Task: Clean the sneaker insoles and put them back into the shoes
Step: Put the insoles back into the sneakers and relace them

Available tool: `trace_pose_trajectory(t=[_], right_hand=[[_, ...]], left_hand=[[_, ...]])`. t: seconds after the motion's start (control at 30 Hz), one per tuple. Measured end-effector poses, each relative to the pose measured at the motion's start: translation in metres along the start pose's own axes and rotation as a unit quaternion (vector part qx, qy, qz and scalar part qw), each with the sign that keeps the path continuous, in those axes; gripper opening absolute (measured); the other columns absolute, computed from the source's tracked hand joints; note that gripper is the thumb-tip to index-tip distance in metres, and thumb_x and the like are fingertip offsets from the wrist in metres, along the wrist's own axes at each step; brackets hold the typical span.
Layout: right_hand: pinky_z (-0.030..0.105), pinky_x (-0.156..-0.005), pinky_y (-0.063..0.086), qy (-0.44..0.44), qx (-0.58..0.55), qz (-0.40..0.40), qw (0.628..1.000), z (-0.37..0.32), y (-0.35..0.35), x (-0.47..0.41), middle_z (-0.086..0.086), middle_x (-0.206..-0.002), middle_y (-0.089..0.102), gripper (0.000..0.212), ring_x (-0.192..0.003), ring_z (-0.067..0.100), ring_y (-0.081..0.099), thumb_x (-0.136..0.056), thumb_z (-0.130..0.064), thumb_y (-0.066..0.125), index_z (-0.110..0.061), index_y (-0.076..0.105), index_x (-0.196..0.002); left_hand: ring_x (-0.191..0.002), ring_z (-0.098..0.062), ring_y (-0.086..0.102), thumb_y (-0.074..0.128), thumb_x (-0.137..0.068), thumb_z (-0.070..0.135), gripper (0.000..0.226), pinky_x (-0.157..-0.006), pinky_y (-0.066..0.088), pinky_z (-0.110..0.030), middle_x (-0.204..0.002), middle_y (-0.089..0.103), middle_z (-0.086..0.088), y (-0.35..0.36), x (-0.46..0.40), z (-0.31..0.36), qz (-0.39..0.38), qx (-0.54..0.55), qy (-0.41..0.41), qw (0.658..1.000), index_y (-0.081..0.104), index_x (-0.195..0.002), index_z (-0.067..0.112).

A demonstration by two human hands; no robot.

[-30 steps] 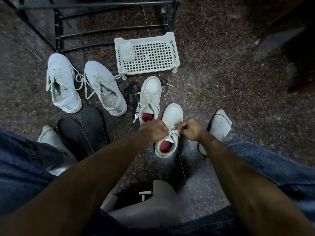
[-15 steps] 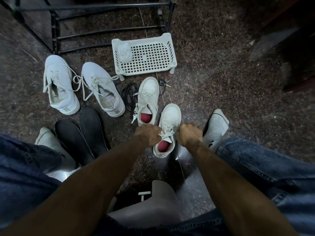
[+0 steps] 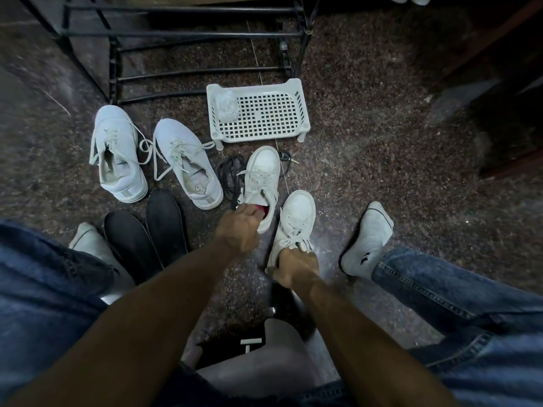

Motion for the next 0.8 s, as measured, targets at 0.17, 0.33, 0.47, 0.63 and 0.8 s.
trace_pose_trajectory(t=[0.17, 0.33, 0.47, 0.63, 0.8], right_hand=[[0.042, -0.100, 0.034, 0.037, -0.058, -0.045, 0.997, 0.001, 0.029, -0.009, 0.007, -0.129, 0.057, 0.047, -0.122, 0.027, 0.050, -0.089, -0.046, 0.059, -0.016, 0.054, -0.125], [0.041, -0.101, 0.033, 0.029, -0.058, -0.029, 0.997, 0.001, 0.030, -0.016, 0.008, -0.128, 0.058, 0.037, -0.121, 0.028, 0.052, -0.092, -0.033, 0.054, -0.016, 0.055, -0.124], [0.040, -0.096, 0.036, 0.013, -0.064, 0.002, 0.998, -0.004, 0.016, -0.019, 0.010, -0.119, 0.064, 0.035, -0.112, 0.031, 0.058, -0.087, -0.034, 0.052, -0.014, 0.060, -0.114], [0.037, -0.089, 0.043, 0.021, -0.078, 0.082, 0.993, 0.000, -0.013, -0.016, 0.013, -0.111, 0.067, 0.041, -0.102, 0.033, 0.061, -0.085, -0.043, 0.046, -0.013, 0.062, -0.106], [0.036, -0.087, 0.045, 0.017, -0.068, 0.127, 0.989, 0.008, -0.051, -0.002, 0.014, -0.112, 0.066, 0.039, -0.104, 0.034, 0.061, -0.084, -0.044, 0.046, -0.014, 0.063, -0.103]], left_hand=[[-0.145, -0.023, 0.021, 0.049, -0.092, 0.027, 0.064, -0.113, 0.022, -0.047, -0.153, 0.033, -0.006, 0.018, -0.012, 0.002, -0.118, -0.050, 0.031, 0.991, 0.024, -0.150, 0.013], [-0.133, -0.024, 0.036, 0.054, -0.089, 0.024, 0.052, -0.104, 0.034, -0.043, -0.141, 0.043, -0.006, 0.020, -0.023, 0.003, -0.096, -0.064, 0.034, 0.993, 0.038, -0.137, 0.013], [-0.126, -0.025, 0.044, 0.053, -0.092, 0.030, 0.039, -0.099, 0.036, -0.040, -0.133, 0.053, -0.006, 0.024, -0.028, -0.002, -0.088, -0.074, 0.005, 0.993, 0.049, -0.127, 0.014], [-0.122, -0.024, 0.045, 0.046, -0.091, 0.034, 0.036, -0.097, 0.034, -0.042, -0.127, 0.055, -0.004, 0.003, -0.026, 0.000, -0.032, -0.057, 0.005, 0.998, 0.053, -0.122, 0.016], [-0.111, -0.026, 0.056, 0.040, -0.092, 0.033, 0.035, -0.096, 0.036, -0.040, -0.120, 0.060, -0.008, -0.036, -0.015, 0.002, 0.040, -0.052, 0.029, 0.997, 0.048, -0.121, 0.015]])
Point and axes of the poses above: each hand's wrist, its own x-axis away from the middle knuckle, its own y-axis out of the palm, z = x × y, the point moved 7 cm from there along -x, towards the middle knuckle
